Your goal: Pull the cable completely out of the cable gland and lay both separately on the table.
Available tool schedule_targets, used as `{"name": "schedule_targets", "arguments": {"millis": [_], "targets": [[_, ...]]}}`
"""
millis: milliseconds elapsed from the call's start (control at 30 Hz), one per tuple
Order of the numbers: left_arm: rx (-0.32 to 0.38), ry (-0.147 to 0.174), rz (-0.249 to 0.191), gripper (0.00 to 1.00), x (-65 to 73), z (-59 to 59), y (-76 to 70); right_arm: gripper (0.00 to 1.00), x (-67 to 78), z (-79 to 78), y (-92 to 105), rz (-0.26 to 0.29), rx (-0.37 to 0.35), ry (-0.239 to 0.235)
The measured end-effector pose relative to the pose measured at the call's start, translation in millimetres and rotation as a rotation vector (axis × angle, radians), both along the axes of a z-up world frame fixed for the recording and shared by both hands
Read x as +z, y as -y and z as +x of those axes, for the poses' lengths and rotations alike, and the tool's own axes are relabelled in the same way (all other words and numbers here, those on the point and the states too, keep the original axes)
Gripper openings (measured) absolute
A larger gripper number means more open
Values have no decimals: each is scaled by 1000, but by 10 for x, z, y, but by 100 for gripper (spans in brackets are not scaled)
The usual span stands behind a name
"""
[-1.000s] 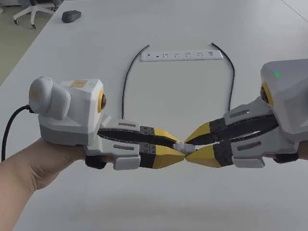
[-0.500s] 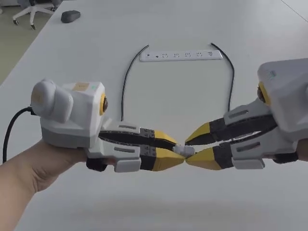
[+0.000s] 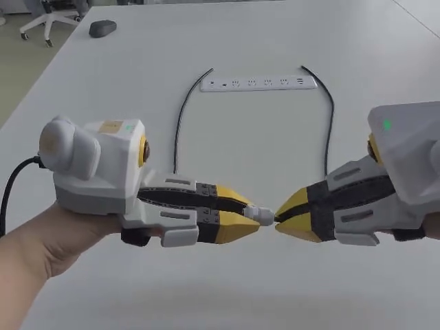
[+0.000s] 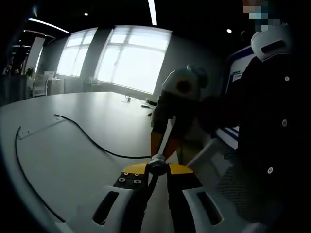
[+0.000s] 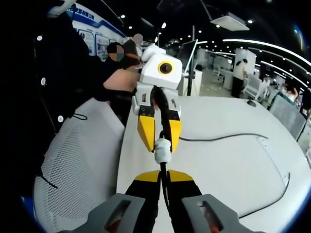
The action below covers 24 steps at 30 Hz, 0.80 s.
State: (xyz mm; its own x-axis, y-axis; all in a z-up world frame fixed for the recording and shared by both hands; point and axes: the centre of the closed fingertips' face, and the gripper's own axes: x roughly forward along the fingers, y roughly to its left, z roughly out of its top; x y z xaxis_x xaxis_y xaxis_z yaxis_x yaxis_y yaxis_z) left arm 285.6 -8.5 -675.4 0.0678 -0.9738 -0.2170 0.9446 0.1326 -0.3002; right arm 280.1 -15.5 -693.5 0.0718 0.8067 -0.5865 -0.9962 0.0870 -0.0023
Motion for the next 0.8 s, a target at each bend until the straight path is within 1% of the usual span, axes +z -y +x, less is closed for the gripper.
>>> {"name": "schedule_targets", "arguments": {"millis": [33, 100, 133, 167, 233, 267, 300, 433, 500, 600, 667, 800], "targets": [[1, 4, 1, 15, 0, 3, 2, 0, 3, 7, 3, -3, -8, 8], [3, 8, 1, 15, 2, 7, 4, 0, 0, 8, 11, -6, -31, -11], [9, 14, -1, 15, 7, 19, 6, 0, 13, 32, 16, -2, -51, -4], [11, 24, 2, 15, 7, 24, 5, 0, 14, 33, 23, -3, -60, -9], [14, 31, 1, 15, 13, 33, 9, 0, 28, 73, 51, 2, -113, -20], [15, 34, 2, 15, 13, 39, 9, 0, 35, 76, 69, 7, -143, -47], [20, 40, 0, 15, 18, 52, 11, 0, 43, 109, 88, 9, -165, -40], [30, 46, -1, 15, 24, 83, 16, 0, 31, 130, 139, 3, -214, -52], [31, 44, 0, 15, 15, 88, 22, 0, 15, 137, 165, 2, -245, -64], [32, 42, 6, 15, -7, 94, 25, 0, -20, 145, 194, -2, -272, -77], [33, 38, 15, 15, -26, 94, 26, 0, -54, 148, 218, -8, -294, -94], [42, 33, 19, 15, -42, 113, 11, 0, -88, 177, 273, -4, -340, -105]]}}
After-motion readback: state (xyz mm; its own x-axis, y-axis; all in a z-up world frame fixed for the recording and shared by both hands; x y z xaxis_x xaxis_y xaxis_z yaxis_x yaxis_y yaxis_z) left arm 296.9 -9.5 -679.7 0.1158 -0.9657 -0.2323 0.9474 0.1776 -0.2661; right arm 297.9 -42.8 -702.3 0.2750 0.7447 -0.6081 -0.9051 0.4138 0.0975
